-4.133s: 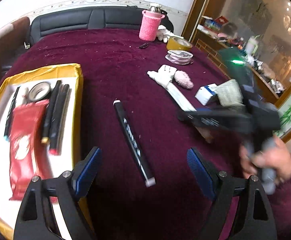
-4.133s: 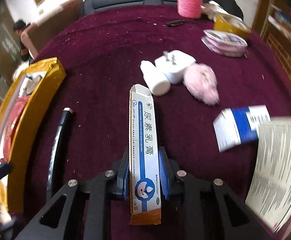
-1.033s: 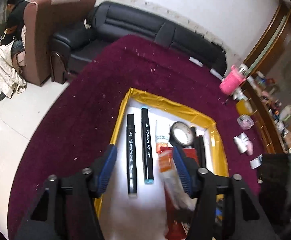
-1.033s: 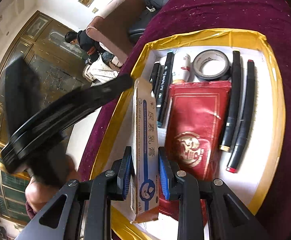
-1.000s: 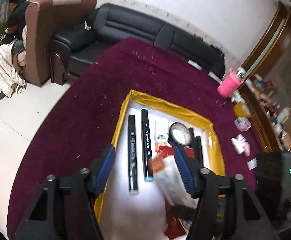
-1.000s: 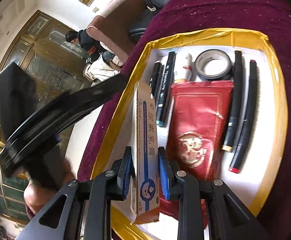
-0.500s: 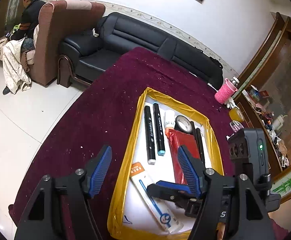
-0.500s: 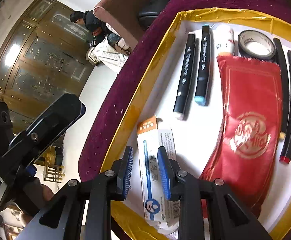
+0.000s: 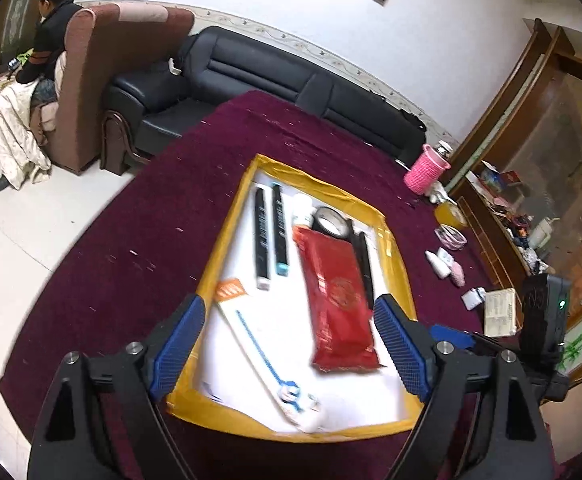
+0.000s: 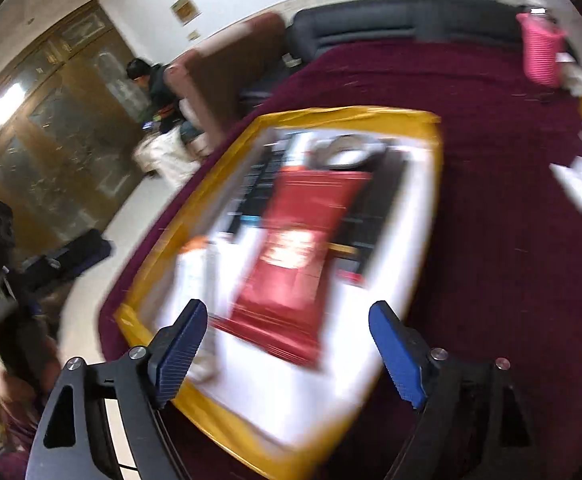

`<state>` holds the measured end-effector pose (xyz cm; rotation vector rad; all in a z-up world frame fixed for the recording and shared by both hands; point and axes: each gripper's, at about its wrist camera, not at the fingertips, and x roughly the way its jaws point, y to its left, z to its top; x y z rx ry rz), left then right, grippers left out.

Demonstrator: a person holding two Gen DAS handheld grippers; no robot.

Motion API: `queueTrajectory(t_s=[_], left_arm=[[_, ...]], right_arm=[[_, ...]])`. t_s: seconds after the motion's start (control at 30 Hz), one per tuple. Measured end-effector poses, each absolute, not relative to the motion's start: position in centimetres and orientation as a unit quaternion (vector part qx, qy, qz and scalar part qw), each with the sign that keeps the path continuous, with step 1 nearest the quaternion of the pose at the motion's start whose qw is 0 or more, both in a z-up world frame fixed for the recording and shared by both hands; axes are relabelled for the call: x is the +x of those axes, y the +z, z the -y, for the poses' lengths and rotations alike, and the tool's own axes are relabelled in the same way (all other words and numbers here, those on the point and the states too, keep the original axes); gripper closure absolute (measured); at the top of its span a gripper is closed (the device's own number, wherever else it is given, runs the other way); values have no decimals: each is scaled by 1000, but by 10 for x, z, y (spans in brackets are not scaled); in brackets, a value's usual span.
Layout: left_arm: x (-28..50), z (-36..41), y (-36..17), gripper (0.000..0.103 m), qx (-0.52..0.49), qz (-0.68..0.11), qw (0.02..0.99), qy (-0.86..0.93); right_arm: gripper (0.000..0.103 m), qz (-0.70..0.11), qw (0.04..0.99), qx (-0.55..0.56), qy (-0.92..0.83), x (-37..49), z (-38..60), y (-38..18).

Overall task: Organize objects
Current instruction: 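Lower the cream box into the tray and open right gripper, then grasp the white medicine box with Chinese text using right gripper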

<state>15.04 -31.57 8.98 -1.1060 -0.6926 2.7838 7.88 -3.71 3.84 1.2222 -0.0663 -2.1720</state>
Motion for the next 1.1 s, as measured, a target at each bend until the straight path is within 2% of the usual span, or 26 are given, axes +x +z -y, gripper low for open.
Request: queueTrajectory(t_s=[0.17, 0.33, 0.4, 0.57, 0.73, 1.1], left_arm=[[148, 275, 86, 17, -375, 225, 68, 897], [146, 224, 78, 17, -394, 210, 117, 887], [145, 205, 73, 17, -403, 205, 132, 882], [142, 168, 64, 17, -428, 191, 148, 871], [144, 141, 65, 17, -439, 162, 156, 870], [151, 110, 64, 17, -455, 110, 153, 870]], right_arm=[[15, 72, 252, 454, -851, 80, -59, 38], [15, 121, 159, 392, -898, 99, -168, 69], [10, 127, 115, 368, -914, 104, -206, 80], [9, 149, 29, 348, -925, 100, -287, 94], [9, 163, 12, 343, -925, 96, -308, 90], [9, 74, 7, 362, -929, 49, -270, 74]])
